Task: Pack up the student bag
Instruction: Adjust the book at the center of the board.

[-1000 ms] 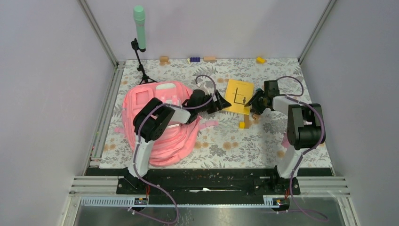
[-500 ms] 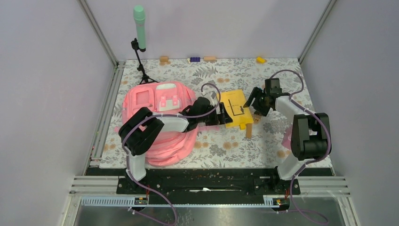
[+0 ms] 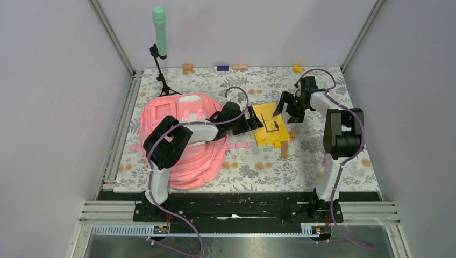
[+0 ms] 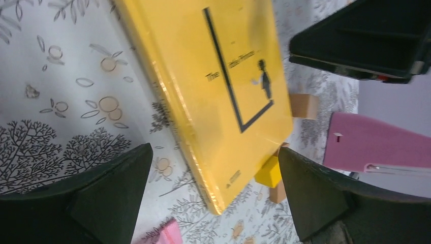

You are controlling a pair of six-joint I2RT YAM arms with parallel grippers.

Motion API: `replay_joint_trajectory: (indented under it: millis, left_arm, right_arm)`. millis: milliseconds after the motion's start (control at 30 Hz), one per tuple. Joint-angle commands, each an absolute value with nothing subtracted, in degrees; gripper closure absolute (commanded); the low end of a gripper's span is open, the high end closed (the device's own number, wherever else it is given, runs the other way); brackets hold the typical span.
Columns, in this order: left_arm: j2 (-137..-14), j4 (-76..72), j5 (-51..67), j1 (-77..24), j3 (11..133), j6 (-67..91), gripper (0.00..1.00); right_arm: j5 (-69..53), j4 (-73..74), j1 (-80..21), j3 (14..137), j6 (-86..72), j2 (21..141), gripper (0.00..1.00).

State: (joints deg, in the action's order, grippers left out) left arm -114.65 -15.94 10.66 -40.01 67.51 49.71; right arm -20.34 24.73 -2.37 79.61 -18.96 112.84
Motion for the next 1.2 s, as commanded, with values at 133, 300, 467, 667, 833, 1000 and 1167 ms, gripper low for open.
replay_joint_trajectory:
  millis: [133, 300, 467, 667, 833, 1000, 1167]
  left_arm:
    - [-121.5, -16.3, 12.2, -40.6, 73.1, 52.6, 0.01]
    - [-123.2, -23.4, 15.2, -40.8, 71.6, 55.1, 0.01]
    - [-120.1, -33.1, 14.4, -41.0, 67.2, 54.6, 0.02]
    - [-116.6, -43.5, 14.8, -41.4, 64.0, 56.7, 0.03]
    - [-115.9, -43.7, 17.3, -41.4, 64.0, 57.2, 0.03]
    - [-114.8, -46.4, 19.4, -41.2, 62.1, 57.6, 0.03]
    - [-113.9, -49.3, 21.2, -41.1, 60.6, 58.1, 0.03]
  right_arm:
    - [-30.8, 35.1, -1.4, 86.0, -12.9, 117.4, 0.10]
    - [-38.3, 39.3, -1.5, 89.2, -10.4, 119.6, 0.11]
    - [-46.1, 39.3, -2.6, 89.4, -10.4, 121.7, 0.18]
    - [-52.1, 32.1, -3.1, 84.2, -14.8, 117.8, 0.32]
    - [-57.8, 21.1, -3.2, 77.8, -21.8, 111.2, 0.43]
    - [-62.0, 10.6, -3.2, 72.8, -28.9, 107.4, 0.53]
    - [-61.0, 3.7, -3.2, 69.3, -32.8, 106.2, 0.60]
